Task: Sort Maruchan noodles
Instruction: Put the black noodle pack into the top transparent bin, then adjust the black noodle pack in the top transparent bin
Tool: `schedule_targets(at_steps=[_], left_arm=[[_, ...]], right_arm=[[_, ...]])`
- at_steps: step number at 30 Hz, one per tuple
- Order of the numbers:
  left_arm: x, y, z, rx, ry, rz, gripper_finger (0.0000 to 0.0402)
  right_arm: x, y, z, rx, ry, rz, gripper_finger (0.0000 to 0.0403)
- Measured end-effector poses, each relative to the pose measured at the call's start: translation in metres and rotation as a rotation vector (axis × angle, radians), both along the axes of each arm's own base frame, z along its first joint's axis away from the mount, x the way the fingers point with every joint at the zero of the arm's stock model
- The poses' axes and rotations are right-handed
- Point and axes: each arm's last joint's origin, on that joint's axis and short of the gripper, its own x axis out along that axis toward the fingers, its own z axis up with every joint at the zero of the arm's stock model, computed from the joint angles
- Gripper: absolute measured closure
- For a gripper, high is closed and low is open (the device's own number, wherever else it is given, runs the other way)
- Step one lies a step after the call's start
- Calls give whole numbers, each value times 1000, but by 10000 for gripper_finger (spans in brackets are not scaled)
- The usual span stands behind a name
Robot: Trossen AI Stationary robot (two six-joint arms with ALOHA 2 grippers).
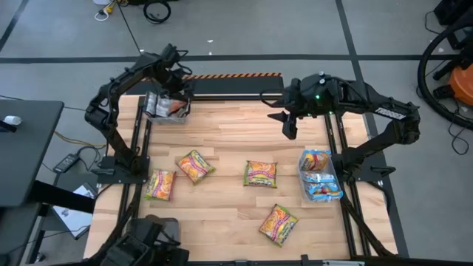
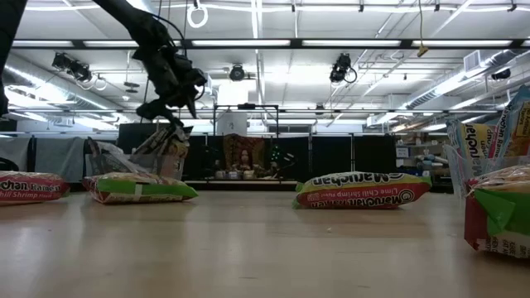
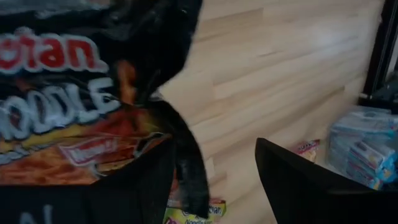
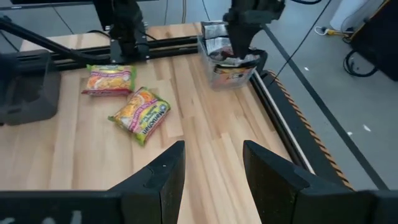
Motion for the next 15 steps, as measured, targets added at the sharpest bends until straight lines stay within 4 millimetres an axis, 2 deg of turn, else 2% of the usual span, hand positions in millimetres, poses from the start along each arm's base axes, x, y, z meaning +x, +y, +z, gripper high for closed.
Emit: schedule_targets(at_steps=[5, 9, 14, 15], left_arm=[[-8, 0, 2, -14, 17, 19, 175], [-30, -5, 18, 31, 65, 58, 175], [-68, -19, 43, 175, 315, 196, 176], [-70, -20, 45, 193, 306, 211, 176]], right_arm=[[0, -2, 0, 17, 3, 15, 235], [0, -1, -1, 36, 1, 33, 235], [0, -1, -1, 40, 0, 30, 235], [0, -1, -1, 40, 0, 30, 235]])
